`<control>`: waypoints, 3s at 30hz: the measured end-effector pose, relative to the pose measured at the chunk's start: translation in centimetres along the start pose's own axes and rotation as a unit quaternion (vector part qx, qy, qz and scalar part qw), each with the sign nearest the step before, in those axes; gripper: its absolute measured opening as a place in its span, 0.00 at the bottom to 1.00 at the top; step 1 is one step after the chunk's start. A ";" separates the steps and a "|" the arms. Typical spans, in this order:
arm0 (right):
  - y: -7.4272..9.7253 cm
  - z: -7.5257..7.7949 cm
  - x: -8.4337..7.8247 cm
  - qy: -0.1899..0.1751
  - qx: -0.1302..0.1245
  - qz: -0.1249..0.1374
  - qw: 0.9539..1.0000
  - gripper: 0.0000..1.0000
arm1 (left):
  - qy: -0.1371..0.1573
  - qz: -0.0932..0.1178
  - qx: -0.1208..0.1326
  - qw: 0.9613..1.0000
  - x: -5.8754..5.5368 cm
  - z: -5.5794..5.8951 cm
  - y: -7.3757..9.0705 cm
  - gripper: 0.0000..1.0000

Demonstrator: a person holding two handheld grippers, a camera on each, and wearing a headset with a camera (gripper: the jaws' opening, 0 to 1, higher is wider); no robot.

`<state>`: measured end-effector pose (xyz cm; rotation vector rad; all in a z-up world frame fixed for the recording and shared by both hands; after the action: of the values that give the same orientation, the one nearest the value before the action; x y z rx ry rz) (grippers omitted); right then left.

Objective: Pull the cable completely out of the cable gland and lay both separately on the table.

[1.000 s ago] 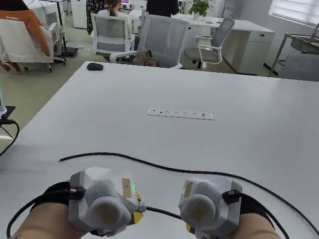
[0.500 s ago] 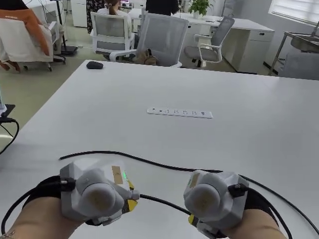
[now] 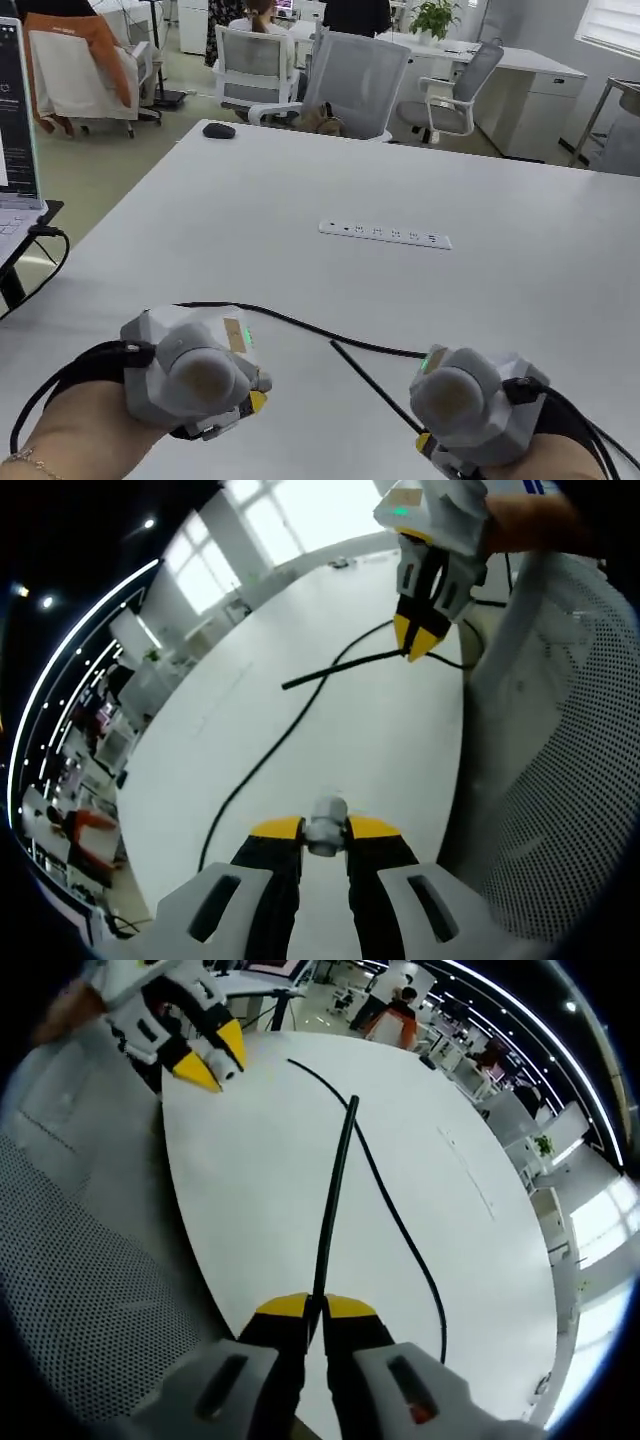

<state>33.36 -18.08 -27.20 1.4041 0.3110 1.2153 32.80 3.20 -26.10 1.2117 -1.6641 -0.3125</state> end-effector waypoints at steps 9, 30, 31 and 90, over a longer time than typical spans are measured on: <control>-1.7 5.9 5.3 -0.087 0.032 0.072 0.993 0.03 | -0.018 0.000 -0.018 1.000 0.1 0.8 -0.3 0.18; -7.7 14.6 7.2 -0.154 -0.021 0.060 0.986 0.14 | -0.037 -0.020 -0.065 0.997 -0.1 2.4 -1.3 0.18; -7.6 14.4 7.0 -0.155 -0.017 0.058 0.986 0.14 | -0.032 -0.018 -0.064 0.997 0.0 2.3 -1.3 0.18; 4.5 -0.4 -4.5 -0.218 0.093 0.064 0.969 0.23 | 0.157 -0.011 -0.064 0.985 -3.5 -3.2 3.4 0.38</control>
<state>29.06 -22.57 -25.63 1.8327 0.0263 0.9635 33.45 8.68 -24.27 1.1204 -1.3393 -0.2252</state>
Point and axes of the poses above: the centre of the closed fingertips' face, and the gripper's own axes: y roughly backward along the fingers, z roughly to its right, x roughly out of its top, the point moved 6 cm from there along y, roughly backward along the fingers, and after that the axes turned 7 degrees about -y, right-handed, at the moved point
